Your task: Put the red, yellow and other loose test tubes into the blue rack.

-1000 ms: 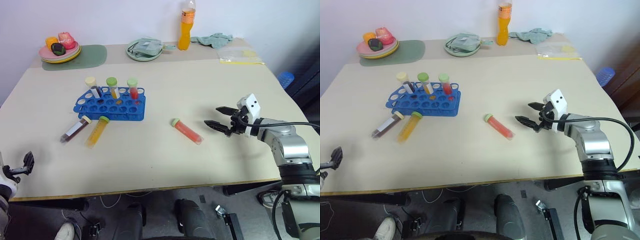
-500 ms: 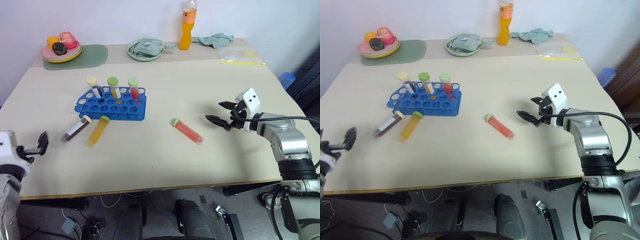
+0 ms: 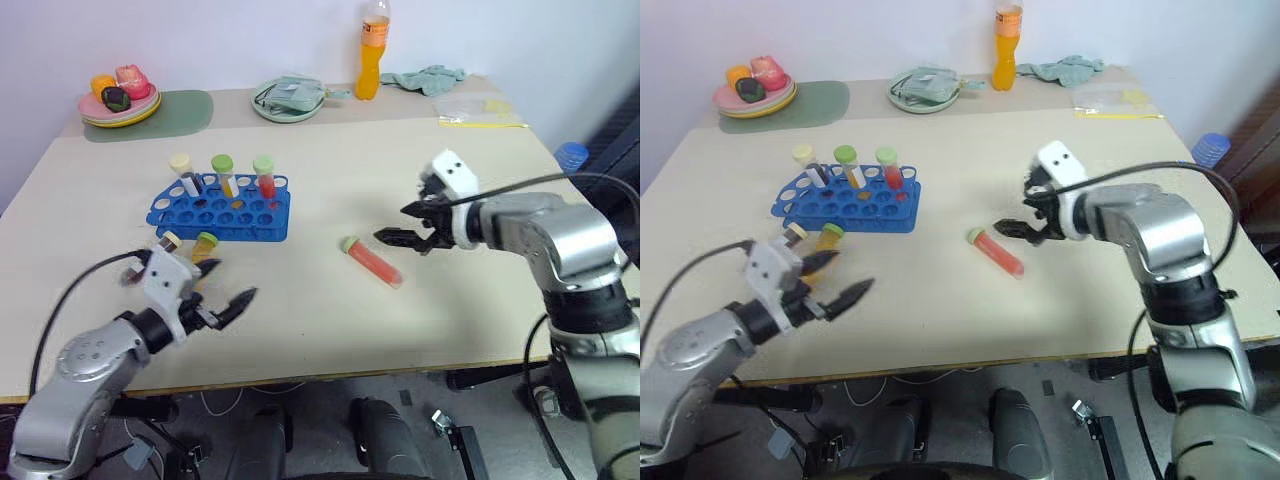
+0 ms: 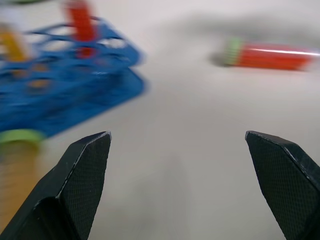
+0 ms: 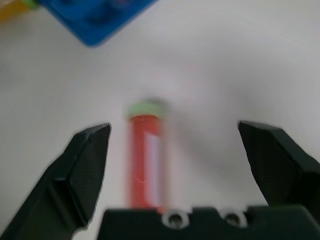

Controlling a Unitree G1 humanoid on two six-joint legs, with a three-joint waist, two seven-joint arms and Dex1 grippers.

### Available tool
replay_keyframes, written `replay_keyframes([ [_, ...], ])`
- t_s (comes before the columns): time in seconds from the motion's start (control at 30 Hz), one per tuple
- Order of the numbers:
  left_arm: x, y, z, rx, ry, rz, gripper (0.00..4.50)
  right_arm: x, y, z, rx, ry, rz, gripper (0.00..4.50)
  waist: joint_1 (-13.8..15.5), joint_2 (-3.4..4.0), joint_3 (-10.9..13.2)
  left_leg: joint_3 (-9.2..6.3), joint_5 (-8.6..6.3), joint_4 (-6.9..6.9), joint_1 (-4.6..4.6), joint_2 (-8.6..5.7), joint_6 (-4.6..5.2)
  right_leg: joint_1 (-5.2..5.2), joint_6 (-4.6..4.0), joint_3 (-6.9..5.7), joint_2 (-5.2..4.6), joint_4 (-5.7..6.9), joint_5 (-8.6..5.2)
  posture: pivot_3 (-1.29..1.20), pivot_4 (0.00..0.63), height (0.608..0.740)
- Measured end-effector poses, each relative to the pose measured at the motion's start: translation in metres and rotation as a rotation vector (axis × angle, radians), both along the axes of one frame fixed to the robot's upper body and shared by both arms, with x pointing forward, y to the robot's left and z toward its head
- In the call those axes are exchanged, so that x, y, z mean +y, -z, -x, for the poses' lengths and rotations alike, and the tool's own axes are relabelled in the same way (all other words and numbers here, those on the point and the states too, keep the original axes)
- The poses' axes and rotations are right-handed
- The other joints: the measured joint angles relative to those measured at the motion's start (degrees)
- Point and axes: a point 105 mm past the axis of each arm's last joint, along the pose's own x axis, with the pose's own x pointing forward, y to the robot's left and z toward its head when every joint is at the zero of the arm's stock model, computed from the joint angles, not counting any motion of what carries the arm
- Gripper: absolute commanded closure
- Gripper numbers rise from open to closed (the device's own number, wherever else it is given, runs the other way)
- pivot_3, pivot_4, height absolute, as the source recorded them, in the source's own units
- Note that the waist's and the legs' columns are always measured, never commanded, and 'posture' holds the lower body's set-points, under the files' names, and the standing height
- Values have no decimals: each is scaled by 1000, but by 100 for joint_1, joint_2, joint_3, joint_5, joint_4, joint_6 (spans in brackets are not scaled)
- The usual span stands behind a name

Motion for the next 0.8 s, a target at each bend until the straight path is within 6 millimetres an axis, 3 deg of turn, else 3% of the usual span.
replay_keyframes([
  [0.13,-18,1,-2,-14,62,4,68,16,15,0,172,50,97,0,70,1,0,3,0,4,-7,-10,0,-2,8,0,-10,-3,5,0,150,740],
  [0.5,-42,21,8,23,108,9,68,29,31,-14,304,107,252,0,28,1,1,7,-2,-1,-6,-6,4,-9,9,1,-5,-1,5,0,150,740],
  [0.6,-42,25,10,31,100,6,0,31,35,-15,322,112,265,1160,28,1,1,6,-2,-1,-6,-6,4,-10,9,1,-5,-1,5,0,150,740],
  [0.73,-40,26,10,31,87,2,0,35,36,-13,326,92,287,3278,30,1,1,6,-2,0,-7,-7,4,-10,9,1,-5,-1,5,0,150,740],
  [0.8,-40,26,11,31,80,4,0,38,33,-10,314,55,291,3806,29,4,3,6,-2,0,-7,-7,5,-10,9,1,-5,-2,5,0,150,740],
])
